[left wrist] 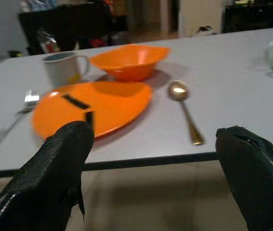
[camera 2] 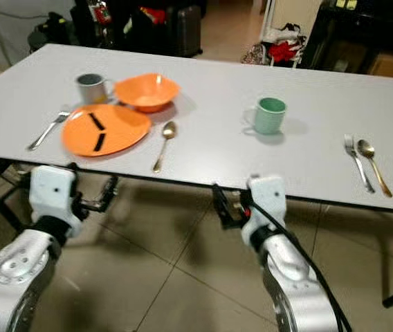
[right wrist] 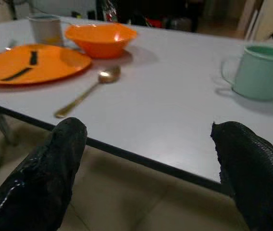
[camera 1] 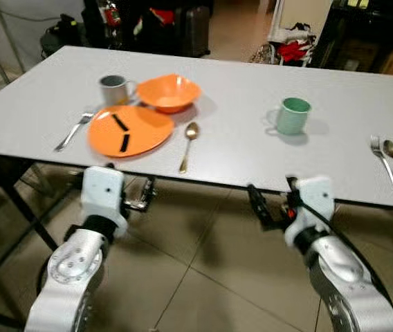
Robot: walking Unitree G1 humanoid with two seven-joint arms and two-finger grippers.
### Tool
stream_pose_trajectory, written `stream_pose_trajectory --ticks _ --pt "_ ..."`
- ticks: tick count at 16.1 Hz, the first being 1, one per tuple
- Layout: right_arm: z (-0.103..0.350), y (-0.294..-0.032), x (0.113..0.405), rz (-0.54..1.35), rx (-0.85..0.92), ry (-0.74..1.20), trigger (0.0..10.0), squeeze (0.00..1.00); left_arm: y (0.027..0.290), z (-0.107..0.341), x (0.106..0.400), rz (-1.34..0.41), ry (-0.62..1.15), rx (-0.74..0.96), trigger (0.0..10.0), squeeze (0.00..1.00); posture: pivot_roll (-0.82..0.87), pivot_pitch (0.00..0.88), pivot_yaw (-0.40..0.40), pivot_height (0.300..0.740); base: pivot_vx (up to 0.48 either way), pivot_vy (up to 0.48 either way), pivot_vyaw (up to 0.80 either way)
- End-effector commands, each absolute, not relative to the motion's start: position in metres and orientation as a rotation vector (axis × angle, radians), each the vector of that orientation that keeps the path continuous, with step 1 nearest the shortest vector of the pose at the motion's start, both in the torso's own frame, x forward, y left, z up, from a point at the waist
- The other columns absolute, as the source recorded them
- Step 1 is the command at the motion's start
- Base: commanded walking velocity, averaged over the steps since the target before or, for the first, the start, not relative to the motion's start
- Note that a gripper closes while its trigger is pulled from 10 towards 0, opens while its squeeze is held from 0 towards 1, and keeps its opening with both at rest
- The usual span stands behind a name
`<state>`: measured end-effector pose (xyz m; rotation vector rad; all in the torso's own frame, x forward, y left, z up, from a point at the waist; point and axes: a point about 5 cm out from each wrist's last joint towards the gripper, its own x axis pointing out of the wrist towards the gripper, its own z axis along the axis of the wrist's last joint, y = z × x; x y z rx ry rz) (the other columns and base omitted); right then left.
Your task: Setting the table
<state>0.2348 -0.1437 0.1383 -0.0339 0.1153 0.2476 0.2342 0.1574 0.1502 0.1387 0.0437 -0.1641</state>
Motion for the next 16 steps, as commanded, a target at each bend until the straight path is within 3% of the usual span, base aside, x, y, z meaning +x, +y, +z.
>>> stream_pose_trajectory --ticks 1,10,12,16 --pt "0.133 -0.145 0.237 0.248 -0.039 0.139 10.0 1.00 0.154 0.154 0.232 -0.169 0.026 0.145 10.0 0.00 -0.02 0.047 0.015 0.740 0.000 0.371 0.47" --pt "0.130 -0.141 0.247 0.243 -0.014 0.137 10.0 1.00 0.163 0.161 0.229 -0.144 0.018 0.173 10.0 0.00 0.02 0.055 0.008 0.740 0.000 0.372 0.05" --pt "0.132 -0.132 0.245 0.342 -0.035 0.128 10.0 1.00 0.163 0.161 0.229 -0.146 0.019 0.175 10.0 0.00 0.02 0.057 0.009 0.740 0.000 0.368 0.80" --pt "0.136 -0.130 0.246 0.362 -0.038 0.107 10.0 1.00 0.160 0.160 0.229 -0.156 0.021 0.171 10.0 0.00 0.01 0.052 0.009 0.740 0.000 0.367 0.80"
